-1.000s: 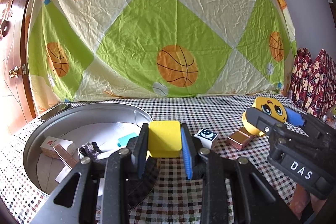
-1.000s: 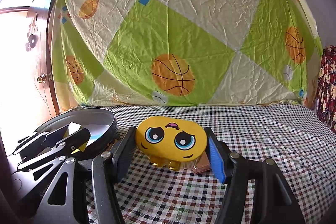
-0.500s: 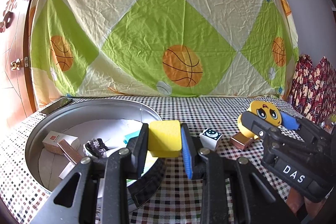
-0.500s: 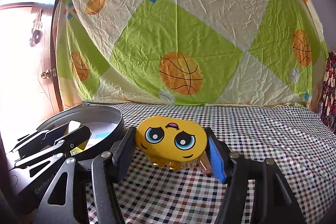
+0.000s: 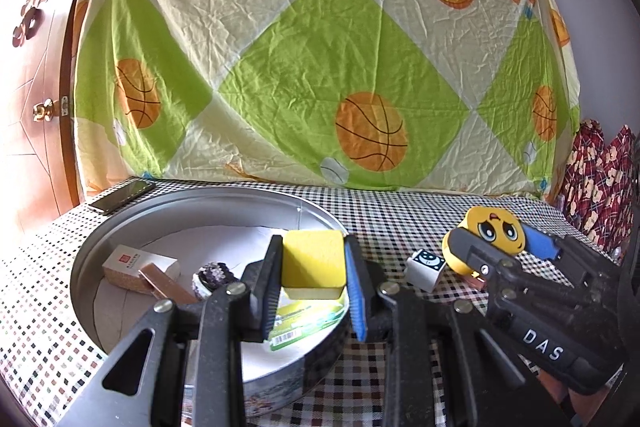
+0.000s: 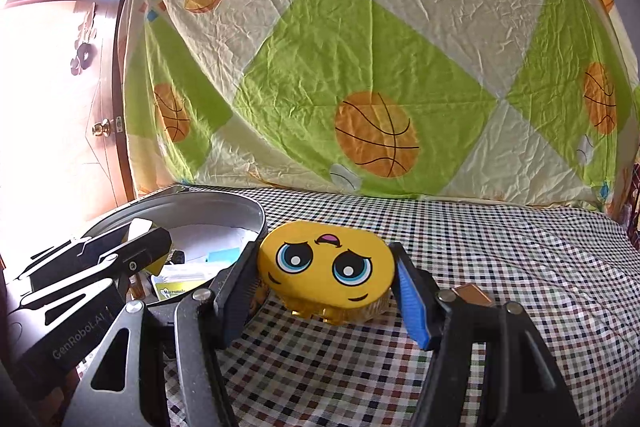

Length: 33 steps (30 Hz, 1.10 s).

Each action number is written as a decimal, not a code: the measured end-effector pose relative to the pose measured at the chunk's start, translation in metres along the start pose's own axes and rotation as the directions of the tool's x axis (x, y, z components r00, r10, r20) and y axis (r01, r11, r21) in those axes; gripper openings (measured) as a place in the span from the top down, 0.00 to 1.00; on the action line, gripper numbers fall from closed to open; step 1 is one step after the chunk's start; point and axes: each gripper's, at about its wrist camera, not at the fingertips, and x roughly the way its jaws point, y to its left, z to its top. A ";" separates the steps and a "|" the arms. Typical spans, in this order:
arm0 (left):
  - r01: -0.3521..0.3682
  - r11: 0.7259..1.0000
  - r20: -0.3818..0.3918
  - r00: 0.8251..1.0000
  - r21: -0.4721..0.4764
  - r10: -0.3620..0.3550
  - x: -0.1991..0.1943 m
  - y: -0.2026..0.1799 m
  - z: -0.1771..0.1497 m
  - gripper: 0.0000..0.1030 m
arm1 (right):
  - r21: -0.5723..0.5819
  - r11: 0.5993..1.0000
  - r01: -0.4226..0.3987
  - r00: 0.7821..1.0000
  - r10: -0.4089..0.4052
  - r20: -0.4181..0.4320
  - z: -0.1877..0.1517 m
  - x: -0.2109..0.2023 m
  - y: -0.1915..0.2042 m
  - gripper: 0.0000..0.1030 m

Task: Organize rigid objects
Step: 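Lift the yellow cube with the left tool while the right tool lifts the face block, then lower the cube into the silver tin while the right tool lowers the face block in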

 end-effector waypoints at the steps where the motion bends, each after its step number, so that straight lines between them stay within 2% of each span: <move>1: -0.003 1.000 0.002 1.000 -0.002 0.003 -0.001 0.002 0.000 0.73 | -0.001 1.000 -0.005 1.000 0.005 -0.003 0.000 0.001 0.002 0.37; 22: -0.074 0.996 -0.006 0.997 -0.044 0.074 -0.005 0.043 0.006 0.73 | -0.044 0.996 -0.082 0.997 0.082 -0.002 0.017 0.009 0.035 0.37; 33: -0.111 0.993 -0.030 0.993 -0.046 0.110 -0.001 0.063 0.009 0.73 | -0.055 0.991 -0.124 0.992 0.122 -0.032 0.025 0.023 0.052 0.37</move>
